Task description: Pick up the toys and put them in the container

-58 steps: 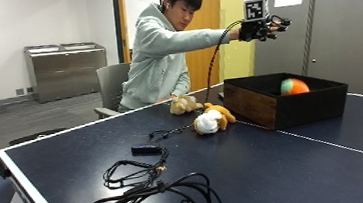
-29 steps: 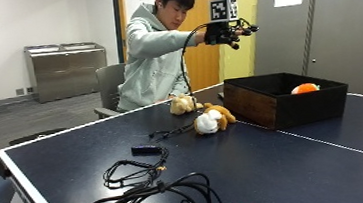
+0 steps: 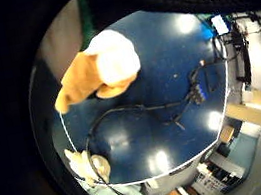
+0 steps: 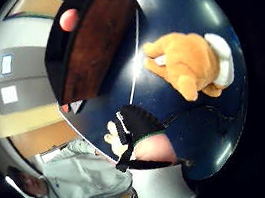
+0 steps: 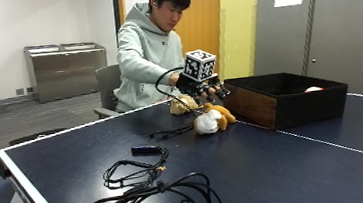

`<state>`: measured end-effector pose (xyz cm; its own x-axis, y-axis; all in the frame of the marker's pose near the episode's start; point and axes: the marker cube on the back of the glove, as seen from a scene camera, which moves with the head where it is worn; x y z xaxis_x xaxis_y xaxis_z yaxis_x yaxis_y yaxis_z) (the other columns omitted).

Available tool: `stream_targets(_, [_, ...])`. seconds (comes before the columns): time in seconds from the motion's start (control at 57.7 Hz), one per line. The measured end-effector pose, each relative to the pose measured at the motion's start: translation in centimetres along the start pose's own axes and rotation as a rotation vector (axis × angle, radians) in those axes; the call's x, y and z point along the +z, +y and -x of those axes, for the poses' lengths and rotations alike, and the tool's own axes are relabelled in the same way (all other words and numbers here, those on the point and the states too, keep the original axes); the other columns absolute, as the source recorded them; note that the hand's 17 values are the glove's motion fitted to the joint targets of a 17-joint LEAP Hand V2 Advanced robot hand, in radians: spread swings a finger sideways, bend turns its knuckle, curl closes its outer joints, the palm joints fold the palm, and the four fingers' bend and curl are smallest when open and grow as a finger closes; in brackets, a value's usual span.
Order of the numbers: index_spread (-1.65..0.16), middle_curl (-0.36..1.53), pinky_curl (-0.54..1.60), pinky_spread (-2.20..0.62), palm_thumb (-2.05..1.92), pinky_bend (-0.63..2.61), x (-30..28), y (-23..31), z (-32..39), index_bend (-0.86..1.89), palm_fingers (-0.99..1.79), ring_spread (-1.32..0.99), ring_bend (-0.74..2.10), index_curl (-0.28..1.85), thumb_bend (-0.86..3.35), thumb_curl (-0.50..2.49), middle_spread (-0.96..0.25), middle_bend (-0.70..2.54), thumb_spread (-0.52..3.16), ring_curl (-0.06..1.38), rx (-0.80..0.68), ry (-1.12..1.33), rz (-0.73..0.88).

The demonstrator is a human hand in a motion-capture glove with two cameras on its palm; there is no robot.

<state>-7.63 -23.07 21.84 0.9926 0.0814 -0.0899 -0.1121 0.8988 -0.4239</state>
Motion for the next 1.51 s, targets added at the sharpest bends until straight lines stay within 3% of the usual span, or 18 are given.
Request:
stream_targets(0.225, [-0.26,0.19,0.35,0.09,0.03,0.89,5.9,-2.2,-2.0,0.11,-0.33,0.07,0.13,0.21,-0.03,0.36,0.05,0.09,1.13,0.18,0.110,-0.039,0.096])
stream_targets(0.399, [-0.29,0.16,0.38,0.10,0.02,1.01,6.6,-3.4,-2.8,0.20,-0.23,0.08,0.10,0.25,-0.02,0.36,0.02,0.08,1.11,0.14,0.136,-0.067,0.014])
stream_targets(0.624, [-0.30,0.17,0.36,0.02,0.25,1.01,7.8,-4.2,-1.4,0.40,0.26,0.05,0.33,0.34,0.09,0.39,-0.03,0.19,1.30,0.16,0.158,-0.153,-0.064])
stream_targets(0.78, [-0.28,0.27,0.34,-0.14,0.49,0.90,7.7,-4.1,0.0,0.33,0.60,-0.09,0.61,0.37,0.21,0.46,-0.13,0.41,1.35,0.24,0.168,-0.177,-0.052])
stream_targets(0.988, [-0.31,0.36,0.41,-0.26,0.62,0.99,7.7,-2.1,0.5,0.44,0.79,-0.24,0.82,0.50,0.19,0.59,-0.23,0.54,1.11,0.35,0.151,-0.101,0.078])
stream_targets(1.144, [-0.33,0.43,0.47,-0.31,0.64,1.05,7.4,1.5,1.9,0.57,0.76,-0.31,0.88,0.64,0.15,0.66,-0.27,0.63,0.98,0.40,0.102,-0.032,0.242])
stream_targets(1.352, [-0.35,0.53,0.52,-0.33,0.66,1.11,0.9,3.6,0.1,0.65,0.67,-0.35,0.96,0.80,0.11,0.75,-0.29,0.74,0.87,0.46,0.039,0.022,0.234])
stream_targets(1.508, [-0.37,0.59,0.55,-0.33,0.67,1.16,-4.3,6.7,2.9,0.69,0.61,-0.36,1.02,0.90,0.09,0.80,-0.29,0.80,0.81,0.50,-0.049,0.058,0.178])
